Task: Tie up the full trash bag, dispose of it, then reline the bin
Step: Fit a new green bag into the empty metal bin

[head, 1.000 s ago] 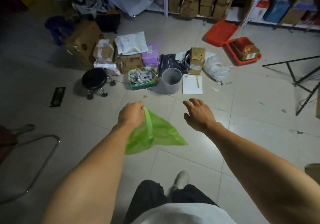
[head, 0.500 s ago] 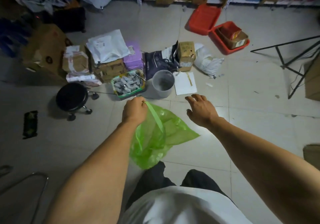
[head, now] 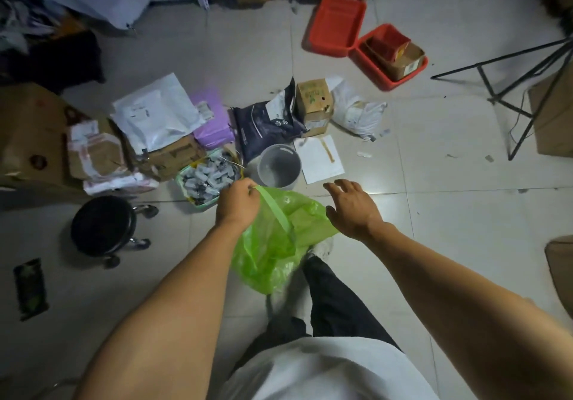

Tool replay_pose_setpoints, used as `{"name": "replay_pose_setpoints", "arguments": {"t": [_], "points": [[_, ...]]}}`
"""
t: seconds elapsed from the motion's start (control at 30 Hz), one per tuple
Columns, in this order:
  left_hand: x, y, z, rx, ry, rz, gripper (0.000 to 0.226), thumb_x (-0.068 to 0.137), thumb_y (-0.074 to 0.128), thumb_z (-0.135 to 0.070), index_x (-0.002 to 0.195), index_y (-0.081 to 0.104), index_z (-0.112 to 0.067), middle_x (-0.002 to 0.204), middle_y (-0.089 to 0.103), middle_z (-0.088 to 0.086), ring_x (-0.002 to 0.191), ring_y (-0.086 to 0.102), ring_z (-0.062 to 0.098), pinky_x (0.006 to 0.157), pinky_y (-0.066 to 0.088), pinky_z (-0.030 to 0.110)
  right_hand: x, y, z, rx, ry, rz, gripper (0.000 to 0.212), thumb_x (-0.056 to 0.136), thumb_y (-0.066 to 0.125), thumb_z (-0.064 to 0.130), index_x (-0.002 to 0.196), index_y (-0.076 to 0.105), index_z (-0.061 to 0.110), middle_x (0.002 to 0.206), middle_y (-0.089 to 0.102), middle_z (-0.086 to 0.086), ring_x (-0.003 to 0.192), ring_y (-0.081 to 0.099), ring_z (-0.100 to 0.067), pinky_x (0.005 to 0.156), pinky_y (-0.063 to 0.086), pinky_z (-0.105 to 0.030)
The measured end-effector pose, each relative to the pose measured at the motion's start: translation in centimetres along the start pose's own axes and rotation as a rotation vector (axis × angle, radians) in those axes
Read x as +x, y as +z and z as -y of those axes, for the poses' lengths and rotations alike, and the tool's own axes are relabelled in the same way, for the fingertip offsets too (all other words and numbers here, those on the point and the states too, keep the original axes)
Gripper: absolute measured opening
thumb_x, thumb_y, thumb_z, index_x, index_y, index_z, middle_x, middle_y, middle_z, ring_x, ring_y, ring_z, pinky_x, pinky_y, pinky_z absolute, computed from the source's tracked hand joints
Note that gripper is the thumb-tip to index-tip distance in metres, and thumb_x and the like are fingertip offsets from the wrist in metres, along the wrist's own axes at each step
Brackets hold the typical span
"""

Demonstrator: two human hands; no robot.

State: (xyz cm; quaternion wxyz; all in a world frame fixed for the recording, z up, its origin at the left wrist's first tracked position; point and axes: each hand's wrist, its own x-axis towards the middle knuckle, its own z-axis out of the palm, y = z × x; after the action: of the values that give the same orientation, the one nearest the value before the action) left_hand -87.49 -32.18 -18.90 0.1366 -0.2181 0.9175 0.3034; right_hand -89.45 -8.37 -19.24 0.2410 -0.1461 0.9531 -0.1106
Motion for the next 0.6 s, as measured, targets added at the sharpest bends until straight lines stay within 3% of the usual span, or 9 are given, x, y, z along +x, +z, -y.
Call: {"name": "replay_pose_setpoints", "arguments": {"t": [0.3,0.6], "points": [[9.1,1.0,-3.1,0.009,-0.038,0.022,0.019,0.087,0.05,-0.015,0.089,0.069,-0.011,0.087,0.071,0.015,0.085,0.064,0.037,0.073,0.053,0.043,10.5,-0.1,-2.6,0.021,-0.056,0.146,0.058,0.09,0.051,0.029,0.145,0.035,0.017,0.145,0.043,-0.014,0.131,0.04,-0.035,0.106,0.039,-0.042],[17.4,3.3,-2.5,-0.012,0.039,0.064,0.029,0.078,0.043,-0.029,0.082,0.065,-0.011,0.078,0.07,0.011,0.078,0.063,0.036,0.07,0.052,0.043,18.5,4.8,-2.6,0.141,0.003,0.208,0.071,0.09,0.054,0.04,0.151,0.025,0.017,0.148,0.041,-0.014,0.131,0.039,-0.037,0.108,0.038,-0.044]]}}
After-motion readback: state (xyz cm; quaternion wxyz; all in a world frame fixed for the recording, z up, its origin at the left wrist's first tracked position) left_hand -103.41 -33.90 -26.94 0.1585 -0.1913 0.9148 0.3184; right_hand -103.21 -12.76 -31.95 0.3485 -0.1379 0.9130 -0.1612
